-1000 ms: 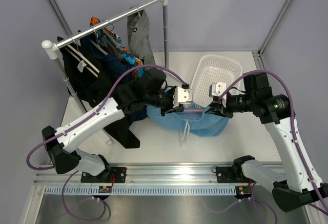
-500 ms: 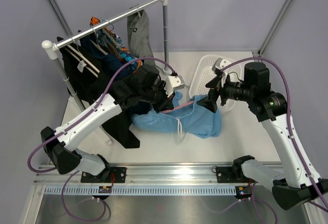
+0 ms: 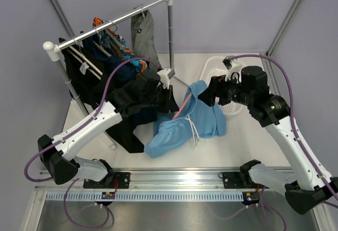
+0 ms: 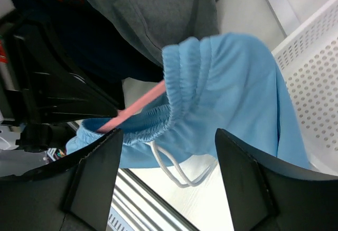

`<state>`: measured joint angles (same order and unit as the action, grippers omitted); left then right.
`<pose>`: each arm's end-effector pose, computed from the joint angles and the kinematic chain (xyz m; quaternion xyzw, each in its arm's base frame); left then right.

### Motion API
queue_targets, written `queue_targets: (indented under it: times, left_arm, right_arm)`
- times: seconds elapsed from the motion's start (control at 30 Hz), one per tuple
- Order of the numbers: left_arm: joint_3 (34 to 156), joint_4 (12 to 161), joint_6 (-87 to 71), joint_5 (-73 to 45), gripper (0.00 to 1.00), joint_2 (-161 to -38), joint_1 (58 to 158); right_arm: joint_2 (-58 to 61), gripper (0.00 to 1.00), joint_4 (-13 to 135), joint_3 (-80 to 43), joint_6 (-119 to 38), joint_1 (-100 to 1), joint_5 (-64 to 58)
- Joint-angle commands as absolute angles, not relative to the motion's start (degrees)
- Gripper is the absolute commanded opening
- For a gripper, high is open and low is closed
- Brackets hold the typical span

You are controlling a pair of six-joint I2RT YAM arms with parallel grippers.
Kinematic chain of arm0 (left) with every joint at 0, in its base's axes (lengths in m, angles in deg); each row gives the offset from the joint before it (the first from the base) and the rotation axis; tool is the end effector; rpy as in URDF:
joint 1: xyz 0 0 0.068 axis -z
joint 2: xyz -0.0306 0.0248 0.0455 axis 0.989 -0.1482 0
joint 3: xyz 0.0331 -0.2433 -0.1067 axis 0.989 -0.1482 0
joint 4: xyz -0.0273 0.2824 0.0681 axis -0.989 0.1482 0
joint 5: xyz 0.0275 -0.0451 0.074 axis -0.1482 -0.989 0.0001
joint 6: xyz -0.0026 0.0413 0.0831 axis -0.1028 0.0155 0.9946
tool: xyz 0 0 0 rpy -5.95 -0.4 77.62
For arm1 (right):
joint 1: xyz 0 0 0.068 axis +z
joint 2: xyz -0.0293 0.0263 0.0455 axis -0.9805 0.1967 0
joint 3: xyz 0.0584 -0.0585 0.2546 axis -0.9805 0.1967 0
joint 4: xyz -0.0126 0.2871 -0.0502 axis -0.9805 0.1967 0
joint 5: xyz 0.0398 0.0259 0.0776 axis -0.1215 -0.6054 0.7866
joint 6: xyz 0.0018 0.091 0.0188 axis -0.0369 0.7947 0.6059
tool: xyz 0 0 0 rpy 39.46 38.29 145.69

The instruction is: Remove the shorts from the hanger

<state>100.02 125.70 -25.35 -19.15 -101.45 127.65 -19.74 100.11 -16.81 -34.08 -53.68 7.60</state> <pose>0.2377 -0.2750 0.3332 0.1816 0.8723 -0.3518 0.2870 0.2455 0.1440 0.3977 -0.1708 0.8211 0.3028 0.4528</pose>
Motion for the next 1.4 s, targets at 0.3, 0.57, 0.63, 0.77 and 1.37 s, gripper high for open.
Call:
queue_targets:
  times: [0.3, 0.57, 0.63, 0.77, 1.37]
  left_arm:
    - [97.82, 116.26, -36.81, -18.44, 0.0, -95.99, 127.8]
    - [96.77, 116.88, -35.5, -19.94, 0.0, -95.02, 127.8]
    - [96.6, 118.11, -34.36, -20.29, 0.0, -94.23, 127.71]
    - [95.72, 121.35, -26.83, -21.25, 0.0, -92.21, 127.71]
    - [96.76, 129.98, -12.72, -22.59, 0.0, -89.57, 127.54]
  right_arm:
    - [-10.99, 0.6, 91.22, -15.74, -32.31, -48.25, -0.81]
    - [-5.7, 0.31, 88.5, -18.64, -34.59, -47.45, -4.85]
    - [-4.74, 0.09, 88.32, -19.78, -36.78, -47.45, -7.66]
    - [-4.12, 0.0, 86.22, -24.16, -38.46, -50.43, -10.83]
    - [3.1, 0.0, 85.15, -29.12, -46.45, -56.86, 6.36]
